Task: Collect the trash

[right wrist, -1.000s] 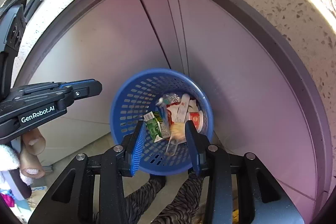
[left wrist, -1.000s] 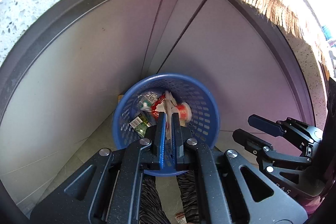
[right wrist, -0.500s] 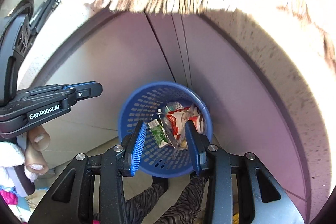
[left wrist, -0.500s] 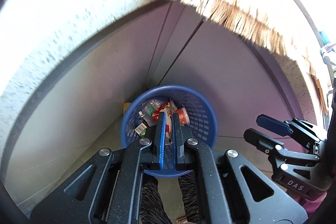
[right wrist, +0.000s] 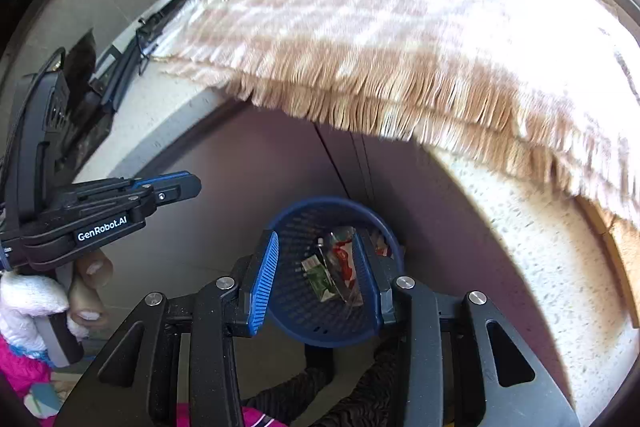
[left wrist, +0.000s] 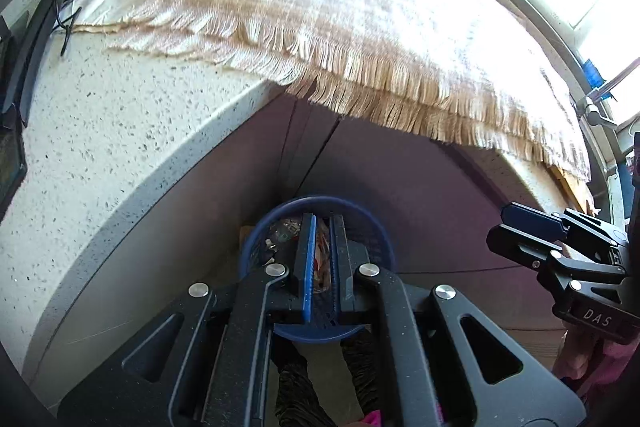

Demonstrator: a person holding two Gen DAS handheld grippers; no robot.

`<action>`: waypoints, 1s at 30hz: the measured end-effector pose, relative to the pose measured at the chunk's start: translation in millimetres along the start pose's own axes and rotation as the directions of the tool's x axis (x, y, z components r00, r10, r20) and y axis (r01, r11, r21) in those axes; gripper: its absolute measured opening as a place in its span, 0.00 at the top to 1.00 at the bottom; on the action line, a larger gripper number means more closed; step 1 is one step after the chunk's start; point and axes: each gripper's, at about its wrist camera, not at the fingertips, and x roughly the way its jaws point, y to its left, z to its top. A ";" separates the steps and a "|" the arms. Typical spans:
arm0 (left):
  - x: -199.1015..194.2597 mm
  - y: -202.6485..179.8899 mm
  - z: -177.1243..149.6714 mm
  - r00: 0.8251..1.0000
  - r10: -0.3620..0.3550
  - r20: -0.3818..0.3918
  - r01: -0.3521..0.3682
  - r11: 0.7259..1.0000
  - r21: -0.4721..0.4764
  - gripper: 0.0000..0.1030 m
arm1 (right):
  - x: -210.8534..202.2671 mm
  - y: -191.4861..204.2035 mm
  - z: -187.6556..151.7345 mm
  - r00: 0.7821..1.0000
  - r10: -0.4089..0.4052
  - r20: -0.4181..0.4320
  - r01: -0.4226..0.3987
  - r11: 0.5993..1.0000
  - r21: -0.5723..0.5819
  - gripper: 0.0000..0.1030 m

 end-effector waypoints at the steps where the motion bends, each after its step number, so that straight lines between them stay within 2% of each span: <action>1: -5.9 -2.9 2.6 1.000 -0.002 0.010 0.002 1.000 0.004 0.96 | -4.8 0.4 1.5 1.000 0.004 0.011 -0.004 1.000 0.004 0.64; 3: -17.8 -6.3 9.7 0.999 -0.008 0.032 0.007 1.000 0.011 0.94 | -14.4 -0.1 6.2 0.999 0.010 0.031 -0.011 1.000 0.013 0.64; 5: -29.1 -10.3 16.6 0.998 -0.013 0.057 0.012 1.000 0.018 0.78 | -24.9 -1.6 11.9 0.998 0.017 0.055 -0.018 1.000 0.024 0.64; 7: -39.6 -15.6 24.2 0.996 -0.018 0.085 0.016 1.000 0.023 0.71 | -35.8 -3.5 18.5 0.996 0.022 0.081 -0.024 0.999 0.033 0.64; 13: -61.5 -38.6 52.8 0.987 -0.036 0.159 0.029 0.998 0.049 0.70 | -69.6 -9.9 41.8 0.986 0.036 0.165 -0.044 0.998 0.045 0.61; 15: -71.9 -47.7 63.4 0.981 -0.043 0.188 0.032 0.998 0.061 0.65 | -78.7 -14.8 49.5 0.981 0.039 0.188 -0.048 0.998 0.045 0.60; 17: -79.1 -56.8 74.4 0.974 -0.043 0.222 0.028 0.997 0.071 0.47 | -88.5 -19.6 57.0 0.976 0.040 0.212 -0.050 0.998 0.042 0.59; 20: -88.1 -70.6 88.7 0.962 -0.043 0.269 0.022 0.996 0.081 0.36 | -102.1 -27.6 68.0 0.969 0.040 0.245 -0.050 0.998 0.036 0.59; 22: -92.5 -79.1 97.1 0.956 -0.045 0.290 0.020 0.996 0.086 0.32 | -110.7 -33.6 74.8 0.963 0.038 0.265 -0.048 0.998 0.032 0.58; 24: -96.5 -88.3 105.4 0.949 -0.047 0.312 0.019 0.995 0.094 0.28 | -118.6 -39.8 81.1 0.956 0.032 0.290 -0.043 0.999 0.030 0.52; 26: -98.6 -96.9 112.5 0.944 -0.041 0.327 0.010 0.995 0.098 0.22 | -127.6 -47.0 87.0 0.950 0.028 0.312 -0.039 0.999 0.029 0.52; 30: -101.7 -111.1 125.6 0.936 -0.046 0.349 0.011 0.995 0.100 0.20 | -143.2 -60.7 93.4 0.936 0.017 0.353 -0.029 0.999 0.029 0.47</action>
